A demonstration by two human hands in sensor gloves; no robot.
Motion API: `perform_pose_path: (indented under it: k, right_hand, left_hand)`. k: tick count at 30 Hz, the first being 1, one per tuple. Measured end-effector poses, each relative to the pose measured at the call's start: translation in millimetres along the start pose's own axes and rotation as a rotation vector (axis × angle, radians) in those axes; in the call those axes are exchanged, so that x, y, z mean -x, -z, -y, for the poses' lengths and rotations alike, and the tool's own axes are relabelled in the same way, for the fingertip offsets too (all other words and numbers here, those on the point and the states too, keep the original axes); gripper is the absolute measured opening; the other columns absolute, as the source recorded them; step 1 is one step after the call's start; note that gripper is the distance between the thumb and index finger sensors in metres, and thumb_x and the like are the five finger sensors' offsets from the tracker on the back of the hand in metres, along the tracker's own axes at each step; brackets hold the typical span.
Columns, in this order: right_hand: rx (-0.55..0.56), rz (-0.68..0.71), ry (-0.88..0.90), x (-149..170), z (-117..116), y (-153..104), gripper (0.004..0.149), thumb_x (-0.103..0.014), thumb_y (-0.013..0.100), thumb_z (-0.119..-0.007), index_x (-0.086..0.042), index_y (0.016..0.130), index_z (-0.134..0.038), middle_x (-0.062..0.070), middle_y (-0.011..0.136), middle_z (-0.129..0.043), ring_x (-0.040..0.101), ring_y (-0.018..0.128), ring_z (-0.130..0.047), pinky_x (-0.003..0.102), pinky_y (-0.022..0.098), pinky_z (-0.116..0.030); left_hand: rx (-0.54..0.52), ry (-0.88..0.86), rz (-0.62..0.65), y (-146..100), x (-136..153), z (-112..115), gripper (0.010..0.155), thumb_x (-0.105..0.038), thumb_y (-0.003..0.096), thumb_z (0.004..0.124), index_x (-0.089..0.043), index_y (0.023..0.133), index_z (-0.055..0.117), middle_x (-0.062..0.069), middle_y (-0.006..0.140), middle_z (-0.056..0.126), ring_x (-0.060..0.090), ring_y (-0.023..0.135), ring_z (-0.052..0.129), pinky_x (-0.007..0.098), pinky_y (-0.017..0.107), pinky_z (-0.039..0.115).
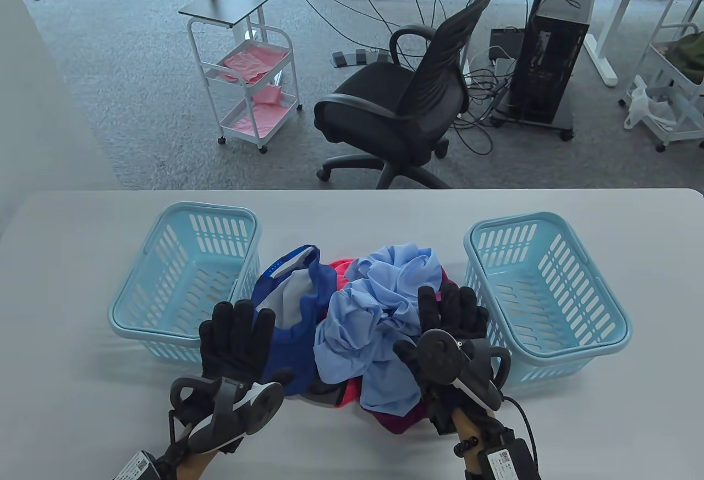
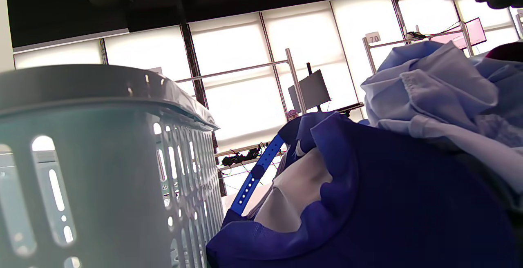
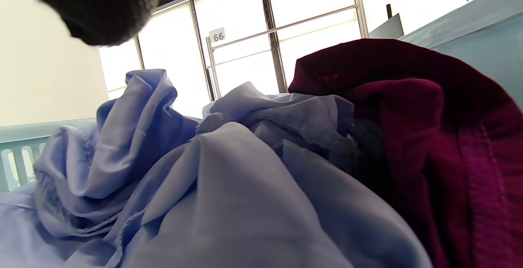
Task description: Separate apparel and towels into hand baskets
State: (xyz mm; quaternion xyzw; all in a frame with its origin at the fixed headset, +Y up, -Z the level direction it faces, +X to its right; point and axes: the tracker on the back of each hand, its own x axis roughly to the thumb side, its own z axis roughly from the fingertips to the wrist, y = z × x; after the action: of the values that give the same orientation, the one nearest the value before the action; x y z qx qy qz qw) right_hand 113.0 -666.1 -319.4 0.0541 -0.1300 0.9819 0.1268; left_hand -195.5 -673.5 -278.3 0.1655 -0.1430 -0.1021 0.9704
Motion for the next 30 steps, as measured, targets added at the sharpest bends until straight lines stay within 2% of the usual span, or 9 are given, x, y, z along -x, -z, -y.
perform_pose_path:
  k: [17,22,27,30]
  right_hand:
    - [-0.033,-0.019,-0.009,3.2,2.1,1.3,0.097,-0.057,0.034,-0.078,-0.015,0.106,-0.029,0.029,0.109,-0.022,0.058,0.098,-0.025,0.074,0.069,-0.031]
    - [-0.087,-0.042,0.002,-4.0,7.9,5.3,0.098,-0.059,0.034,-0.078,-0.014,0.107,-0.029,0.030,0.109,-0.023,0.060,0.099,-0.027,0.076,0.069,-0.031]
    - [-0.145,-0.028,-0.062,-25.4,14.4,21.9,0.104,-0.062,0.032,-0.079,-0.015,0.108,-0.025,0.031,0.110,-0.021,0.062,0.099,-0.033,0.077,0.070,-0.035]
    - [-0.265,-0.009,-0.119,-45.3,14.6,43.1,0.110,-0.064,0.029,-0.079,-0.016,0.107,-0.018,0.033,0.109,-0.015,0.065,0.098,-0.033,0.077,0.070,-0.036]
  left_hand:
    - [0.021,-0.028,0.004,0.7,-1.1,1.8,0.100,-0.069,0.0409,0.060,-0.012,0.113,0.020,0.030,0.117,0.029,0.062,0.106,0.043,0.071,0.074,0.049]
    - [0.037,-0.032,-0.004,2.9,-0.8,3.9,0.100,-0.069,0.0409,0.060,-0.012,0.113,0.020,0.029,0.117,0.030,0.062,0.106,0.044,0.071,0.074,0.050]
    - [0.048,-0.034,0.002,5.0,-2.3,6.8,0.100,-0.069,0.0409,0.060,-0.012,0.113,0.021,0.029,0.117,0.031,0.061,0.106,0.044,0.070,0.074,0.050]
    - [0.050,-0.041,0.002,5.1,-2.2,6.8,0.099,-0.069,0.0409,0.060,-0.012,0.113,0.021,0.029,0.117,0.031,0.061,0.106,0.045,0.070,0.074,0.050]
